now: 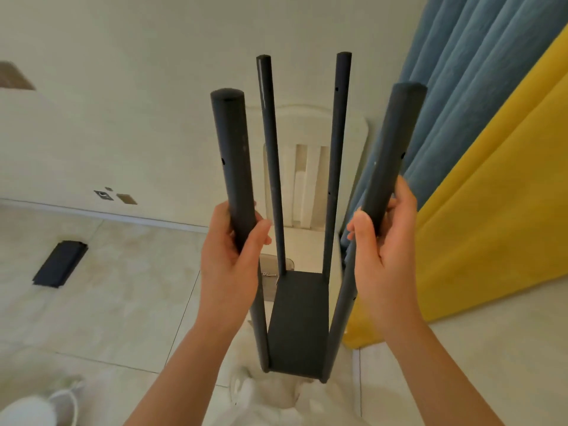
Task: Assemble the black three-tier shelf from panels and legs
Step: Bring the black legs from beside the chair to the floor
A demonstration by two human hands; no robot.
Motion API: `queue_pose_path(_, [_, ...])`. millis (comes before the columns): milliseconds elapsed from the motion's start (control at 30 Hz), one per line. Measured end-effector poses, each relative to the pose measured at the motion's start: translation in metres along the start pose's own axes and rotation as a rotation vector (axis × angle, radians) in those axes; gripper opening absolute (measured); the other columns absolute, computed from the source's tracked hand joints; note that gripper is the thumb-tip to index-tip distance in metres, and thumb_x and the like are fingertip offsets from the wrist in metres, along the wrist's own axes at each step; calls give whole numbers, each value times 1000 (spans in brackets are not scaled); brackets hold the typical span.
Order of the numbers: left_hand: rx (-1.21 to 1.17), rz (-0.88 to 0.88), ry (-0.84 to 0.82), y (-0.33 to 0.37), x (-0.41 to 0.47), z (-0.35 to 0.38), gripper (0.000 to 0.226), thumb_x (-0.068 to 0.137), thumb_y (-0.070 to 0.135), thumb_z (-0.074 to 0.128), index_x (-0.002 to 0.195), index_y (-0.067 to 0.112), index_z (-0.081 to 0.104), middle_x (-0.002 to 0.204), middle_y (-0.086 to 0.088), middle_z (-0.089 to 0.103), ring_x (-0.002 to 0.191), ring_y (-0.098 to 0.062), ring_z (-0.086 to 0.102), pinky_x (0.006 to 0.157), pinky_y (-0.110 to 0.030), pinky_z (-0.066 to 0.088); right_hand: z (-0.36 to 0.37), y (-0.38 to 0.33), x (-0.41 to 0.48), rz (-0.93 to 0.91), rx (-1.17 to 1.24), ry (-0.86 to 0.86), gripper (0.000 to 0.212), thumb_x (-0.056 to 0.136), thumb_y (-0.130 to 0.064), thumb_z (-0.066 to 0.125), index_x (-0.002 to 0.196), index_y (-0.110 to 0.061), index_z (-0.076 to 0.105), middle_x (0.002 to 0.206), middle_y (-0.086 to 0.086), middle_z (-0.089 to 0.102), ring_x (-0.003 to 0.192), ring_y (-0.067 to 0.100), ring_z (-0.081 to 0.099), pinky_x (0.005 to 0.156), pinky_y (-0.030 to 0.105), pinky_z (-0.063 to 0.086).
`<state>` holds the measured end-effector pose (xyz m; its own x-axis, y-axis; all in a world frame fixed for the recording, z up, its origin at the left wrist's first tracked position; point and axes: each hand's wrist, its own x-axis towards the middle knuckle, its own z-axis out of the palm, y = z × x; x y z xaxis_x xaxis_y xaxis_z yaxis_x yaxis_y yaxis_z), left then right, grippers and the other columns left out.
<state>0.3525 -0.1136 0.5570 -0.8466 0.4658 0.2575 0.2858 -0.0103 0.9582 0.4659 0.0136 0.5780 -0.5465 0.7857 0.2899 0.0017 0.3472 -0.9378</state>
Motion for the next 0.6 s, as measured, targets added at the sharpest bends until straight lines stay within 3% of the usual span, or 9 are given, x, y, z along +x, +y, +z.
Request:
queue_pose_path(167, [19, -3, 117, 1, 0, -62, 20, 100, 19, 61, 106, 36, 55, 86, 8, 63, 78, -11, 65, 76, -14, 52, 56, -21, -11, -48, 24, -110, 51, 101, -15, 49, 148, -15, 30, 123, 17, 56, 108, 22, 60, 95, 38, 53])
queue_pose_path(300, [58, -7, 191, -9, 4, -123, 22, 99, 19, 61, 105, 39, 55, 84, 8, 62, 76, -10, 64, 74, -11, 50, 113, -32, -22, -64, 34, -182, 48, 102, -15, 49, 146, -20, 31, 110, -3, 57, 97, 8, 62, 93, 27, 54])
queue_pose_path(400, [100, -29, 238, -20, 10, -176, 22, 96, 27, 60, 102, 47, 54, 81, 12, 61, 76, -9, 63, 73, -10, 49, 165, -44, -32, -61, 64, -225, 48, 102, -16, 49, 145, -26, 30, 112, -5, 57, 100, 9, 62, 93, 25, 53])
queue_pose_path(500, [116, -46, 273, -32, 16, -232, 25, 96, 26, 61, 100, 50, 54, 80, 10, 60, 74, -8, 62, 73, -10, 49, 221, -55, -44, -62, 98, -274, 46, 102, -16, 48, 140, -33, 31, 98, -22, 54, 90, 6, 62, 83, 17, 52])
queue_pose_path(600, [145, -59, 311, -40, 20, -286, 30, 97, 23, 62, 98, 53, 55, 81, 8, 60, 73, -6, 61, 73, -10, 50, 275, -65, -56, -43, 142, -331, 45, 102, -15, 48, 138, -38, 32, 95, -24, 54, 88, 8, 61, 83, 17, 52])
